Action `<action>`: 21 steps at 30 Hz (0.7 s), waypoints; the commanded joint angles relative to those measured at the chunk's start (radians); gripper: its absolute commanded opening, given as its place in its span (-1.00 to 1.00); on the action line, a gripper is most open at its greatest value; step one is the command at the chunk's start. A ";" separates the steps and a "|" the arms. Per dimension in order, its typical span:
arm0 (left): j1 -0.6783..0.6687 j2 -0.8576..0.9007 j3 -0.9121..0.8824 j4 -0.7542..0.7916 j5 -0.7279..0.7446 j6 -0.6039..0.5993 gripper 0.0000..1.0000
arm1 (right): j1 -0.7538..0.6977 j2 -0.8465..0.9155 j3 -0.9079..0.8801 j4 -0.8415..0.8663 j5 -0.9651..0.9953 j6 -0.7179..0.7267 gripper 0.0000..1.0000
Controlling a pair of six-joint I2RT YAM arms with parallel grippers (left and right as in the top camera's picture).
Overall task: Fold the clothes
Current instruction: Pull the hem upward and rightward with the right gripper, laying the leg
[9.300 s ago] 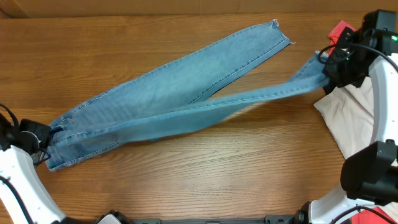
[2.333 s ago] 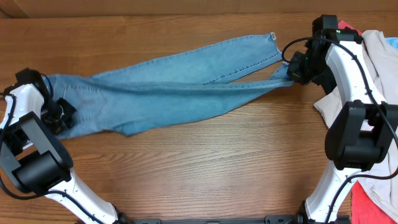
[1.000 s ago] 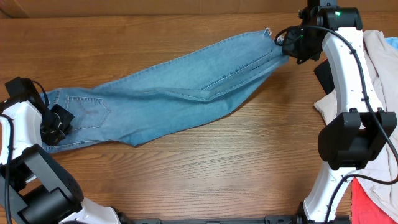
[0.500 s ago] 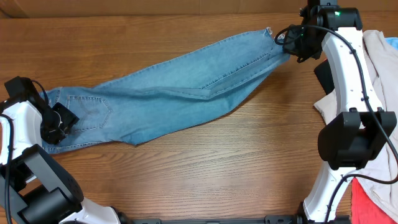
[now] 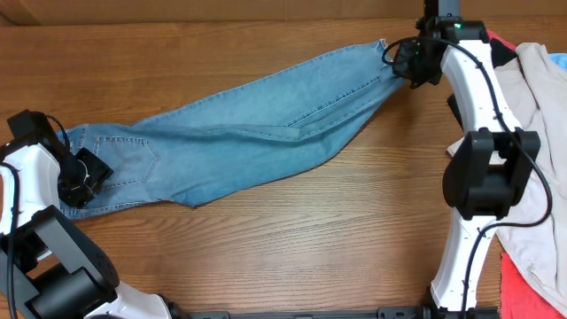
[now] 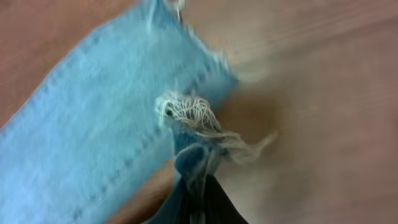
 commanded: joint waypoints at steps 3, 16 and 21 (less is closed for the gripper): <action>-0.001 -0.031 0.006 0.001 -0.011 0.025 0.07 | -0.004 0.052 0.026 0.068 0.059 0.156 -0.85; -0.001 -0.031 0.006 0.002 -0.011 0.025 0.06 | -0.103 0.052 0.263 -0.197 0.114 0.328 -0.90; -0.002 -0.031 0.006 0.002 -0.011 0.025 0.06 | -0.108 0.052 0.290 -0.260 0.103 0.290 -0.89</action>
